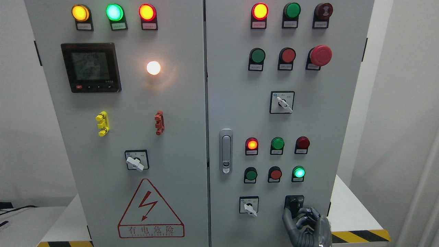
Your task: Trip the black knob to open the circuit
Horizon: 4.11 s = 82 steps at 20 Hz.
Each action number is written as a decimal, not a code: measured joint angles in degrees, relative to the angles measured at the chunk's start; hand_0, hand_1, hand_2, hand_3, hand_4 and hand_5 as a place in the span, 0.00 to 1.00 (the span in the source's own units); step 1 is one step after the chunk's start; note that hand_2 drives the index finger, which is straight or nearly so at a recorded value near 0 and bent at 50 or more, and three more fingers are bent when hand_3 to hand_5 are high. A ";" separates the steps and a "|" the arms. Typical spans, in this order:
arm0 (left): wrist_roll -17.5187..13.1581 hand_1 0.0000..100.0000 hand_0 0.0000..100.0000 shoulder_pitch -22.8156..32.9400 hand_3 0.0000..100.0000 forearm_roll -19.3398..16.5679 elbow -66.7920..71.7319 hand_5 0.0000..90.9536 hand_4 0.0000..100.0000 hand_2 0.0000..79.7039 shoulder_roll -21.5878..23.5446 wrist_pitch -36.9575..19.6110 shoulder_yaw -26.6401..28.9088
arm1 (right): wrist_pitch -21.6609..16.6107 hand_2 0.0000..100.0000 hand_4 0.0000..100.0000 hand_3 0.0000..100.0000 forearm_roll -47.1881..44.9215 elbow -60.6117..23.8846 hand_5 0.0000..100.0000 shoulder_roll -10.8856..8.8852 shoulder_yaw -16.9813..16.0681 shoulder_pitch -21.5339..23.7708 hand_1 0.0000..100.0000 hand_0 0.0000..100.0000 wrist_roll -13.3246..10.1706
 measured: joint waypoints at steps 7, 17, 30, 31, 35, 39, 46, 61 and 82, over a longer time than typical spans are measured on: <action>0.00 0.39 0.12 0.00 0.00 0.00 0.00 0.00 0.00 0.00 0.00 0.00 0.00 | -0.36 0.56 0.84 0.87 1.59 0.08 0.93 -0.01 -0.02 0.12 0.74 0.29 0.22; 0.00 0.39 0.12 0.00 0.00 0.00 0.00 0.00 0.00 0.00 -0.01 0.00 0.00 | -0.80 0.55 0.83 0.86 3.70 0.16 0.93 -0.02 -0.05 0.36 0.74 0.28 0.34; 0.00 0.39 0.12 0.00 0.00 0.00 0.00 0.00 0.00 0.00 -0.04 0.00 0.00 | -1.05 0.54 0.83 0.86 5.43 0.40 0.93 -0.02 -0.20 0.46 0.74 0.29 0.63; 0.00 0.39 0.12 0.00 0.00 0.00 0.00 0.00 0.00 0.00 -0.04 0.00 0.00 | -1.08 0.54 0.83 0.86 5.48 0.43 0.93 -0.02 -0.24 0.47 0.74 0.29 0.63; 0.00 0.39 0.12 0.00 0.00 0.00 0.00 0.00 0.00 0.00 -0.04 0.00 0.00 | -1.15 0.54 0.83 0.86 5.59 0.54 0.93 -0.03 -0.40 0.48 0.74 0.29 0.33; 0.00 0.39 0.12 0.00 0.00 0.00 -0.01 0.00 0.00 0.00 -0.04 0.00 0.00 | -1.20 0.53 0.83 0.85 5.63 0.62 0.93 -0.03 -0.54 0.48 0.74 0.29 0.26; 0.00 0.39 0.12 0.00 0.00 0.00 0.00 0.00 0.00 0.00 -0.03 0.00 0.00 | -1.20 0.54 0.83 0.86 5.66 0.72 0.92 -0.02 -0.73 0.50 0.76 0.28 0.24; 0.00 0.39 0.12 0.00 0.00 0.00 0.01 0.00 0.00 0.00 -0.03 0.00 0.00 | -0.95 0.54 0.83 0.86 5.82 1.06 0.92 -0.02 -0.91 0.50 0.75 0.26 0.24; 0.00 0.39 0.12 0.00 0.00 0.00 0.01 0.00 0.00 0.00 -0.03 0.00 0.00 | -0.96 0.54 0.82 0.85 5.92 1.56 0.92 -0.02 -1.68 0.51 0.75 0.25 0.22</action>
